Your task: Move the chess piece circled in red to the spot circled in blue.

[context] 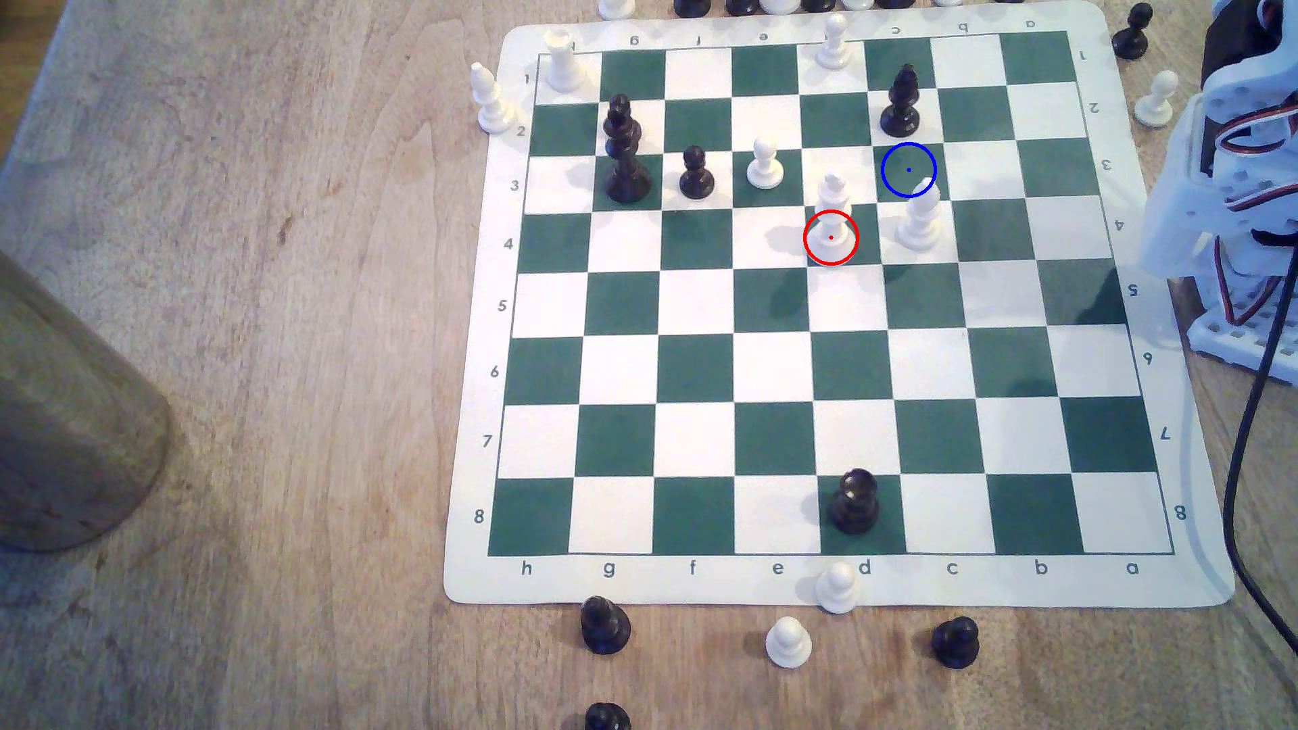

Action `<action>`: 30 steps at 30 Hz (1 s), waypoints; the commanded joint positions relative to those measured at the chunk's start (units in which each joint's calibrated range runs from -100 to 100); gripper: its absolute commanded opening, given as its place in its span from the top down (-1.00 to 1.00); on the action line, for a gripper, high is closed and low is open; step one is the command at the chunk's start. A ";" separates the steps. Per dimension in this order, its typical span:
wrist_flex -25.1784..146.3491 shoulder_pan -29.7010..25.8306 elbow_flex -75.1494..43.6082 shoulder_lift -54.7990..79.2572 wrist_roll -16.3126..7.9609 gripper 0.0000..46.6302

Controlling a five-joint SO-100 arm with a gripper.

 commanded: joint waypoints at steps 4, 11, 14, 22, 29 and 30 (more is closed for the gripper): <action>22.47 -3.45 0.90 0.22 0.10 0.99; 53.02 -7.76 -7.17 0.22 -0.20 0.99; 62.36 -9.01 -10.61 0.22 -0.24 0.99; 115.02 -8.30 -33.28 0.39 -0.34 0.99; 147.37 -6.58 -44.88 0.39 -0.39 0.99; 150.73 -6.58 -45.97 0.39 -0.39 0.99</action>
